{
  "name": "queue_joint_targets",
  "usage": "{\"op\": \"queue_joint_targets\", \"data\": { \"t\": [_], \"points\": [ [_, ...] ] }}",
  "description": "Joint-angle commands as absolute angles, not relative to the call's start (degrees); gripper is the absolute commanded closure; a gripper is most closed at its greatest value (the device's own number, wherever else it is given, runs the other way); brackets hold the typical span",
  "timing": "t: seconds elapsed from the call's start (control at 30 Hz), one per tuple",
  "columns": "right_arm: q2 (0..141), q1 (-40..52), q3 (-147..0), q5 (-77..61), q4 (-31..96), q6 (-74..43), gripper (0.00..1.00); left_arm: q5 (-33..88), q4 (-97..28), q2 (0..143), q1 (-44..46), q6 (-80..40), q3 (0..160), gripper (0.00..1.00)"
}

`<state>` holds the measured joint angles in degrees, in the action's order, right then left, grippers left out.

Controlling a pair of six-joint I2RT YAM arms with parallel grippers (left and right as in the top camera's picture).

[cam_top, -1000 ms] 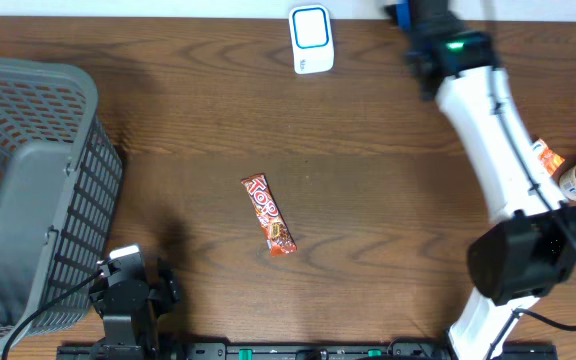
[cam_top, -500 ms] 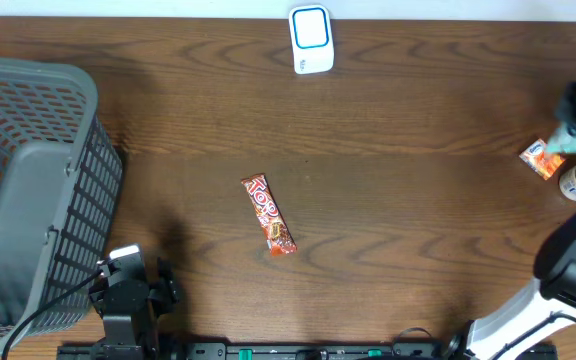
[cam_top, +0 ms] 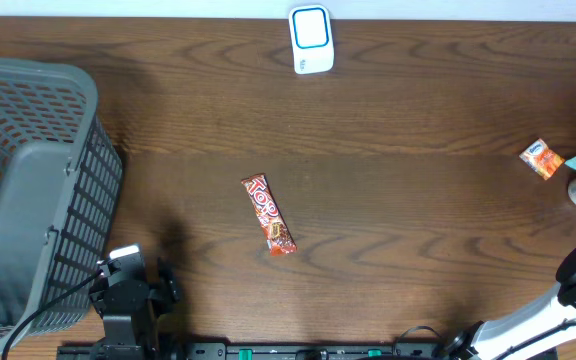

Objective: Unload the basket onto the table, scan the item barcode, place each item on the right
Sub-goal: 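Move the right gripper back over the red TOP chocolate bar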

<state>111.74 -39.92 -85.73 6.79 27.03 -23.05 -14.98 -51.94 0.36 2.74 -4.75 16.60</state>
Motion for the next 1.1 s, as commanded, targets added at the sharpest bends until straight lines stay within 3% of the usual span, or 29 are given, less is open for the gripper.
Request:
{"op": "queue_joint_targets", "data": {
  "t": [0.0,0.57,0.6,0.8,1.07],
  "points": [
    [111.7,-39.44,-85.49,4.91,24.56,-28.34,0.99,-15.51,-53.78,0.23,2.94,-5.21,16.08,0.15],
    [121.05,-37.52,-85.49,7.42,16.25,-32.36,0.97,-15.51,-53.76,0.23,2.94,-5.23,16.08,0.15],
    [121.4,-37.56,-85.49,7.4,16.38,-32.34,0.89,-15.51,-53.78,0.23,2.94,-5.21,16.08,0.15],
    [118.56,-37.56,-86.63,0.97,15.59,-31.99,0.01,-15.53,-53.76,0.23,2.94,-5.23,16.08,0.15],
    [101.86,-32.88,-93.45,-16.53,16.21,-30.59,0.01,-15.53,-53.78,0.23,2.94,-5.21,16.08,0.15]
  ]
}}
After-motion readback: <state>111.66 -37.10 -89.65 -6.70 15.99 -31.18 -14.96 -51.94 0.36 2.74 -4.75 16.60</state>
